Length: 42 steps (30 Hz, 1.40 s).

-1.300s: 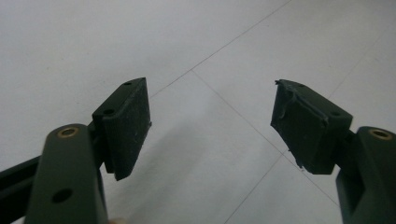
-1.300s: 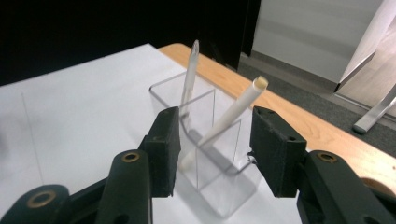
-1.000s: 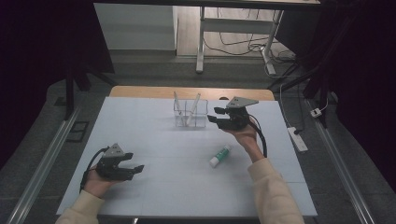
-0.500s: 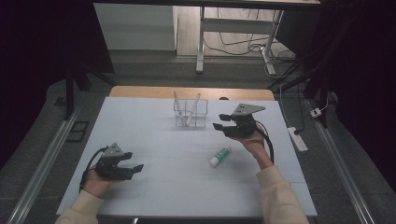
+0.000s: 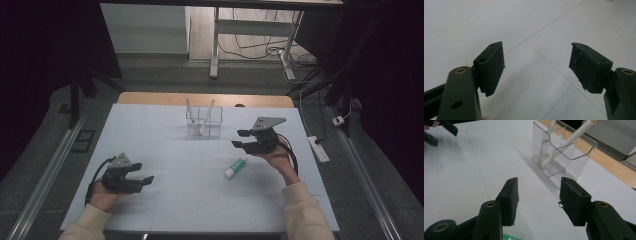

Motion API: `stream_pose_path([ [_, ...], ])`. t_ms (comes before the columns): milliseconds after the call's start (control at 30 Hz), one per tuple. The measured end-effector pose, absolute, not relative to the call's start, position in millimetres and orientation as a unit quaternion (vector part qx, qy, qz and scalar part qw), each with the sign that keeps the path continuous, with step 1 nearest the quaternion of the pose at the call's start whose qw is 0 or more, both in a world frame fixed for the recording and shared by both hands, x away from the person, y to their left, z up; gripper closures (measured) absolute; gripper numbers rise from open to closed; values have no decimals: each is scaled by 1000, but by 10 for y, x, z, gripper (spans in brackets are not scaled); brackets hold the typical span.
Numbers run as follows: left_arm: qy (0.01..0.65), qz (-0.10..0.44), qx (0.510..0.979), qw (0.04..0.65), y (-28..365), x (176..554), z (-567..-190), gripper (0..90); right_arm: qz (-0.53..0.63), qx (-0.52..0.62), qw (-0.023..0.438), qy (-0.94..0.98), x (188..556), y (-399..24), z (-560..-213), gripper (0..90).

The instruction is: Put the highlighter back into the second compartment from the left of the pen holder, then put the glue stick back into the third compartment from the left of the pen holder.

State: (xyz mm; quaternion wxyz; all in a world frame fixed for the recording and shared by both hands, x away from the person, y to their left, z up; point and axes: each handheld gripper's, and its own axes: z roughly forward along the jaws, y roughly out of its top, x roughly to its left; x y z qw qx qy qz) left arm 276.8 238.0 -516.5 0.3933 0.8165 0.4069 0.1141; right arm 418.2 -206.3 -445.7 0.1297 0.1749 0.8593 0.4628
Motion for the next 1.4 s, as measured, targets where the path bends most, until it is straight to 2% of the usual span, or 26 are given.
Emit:
stream_pose_path([
  [467, 407, 112, 816, 394, 2383, 2765, -5168, 279, 402, 133, 92, 901, 4111, -2011, -4522, 473],
  [1400, 405, 112, 820, 389, 2369, 2761, -5179, 279, 320, 26, 65, 945, 3989, -1870, -4572, 394],
])
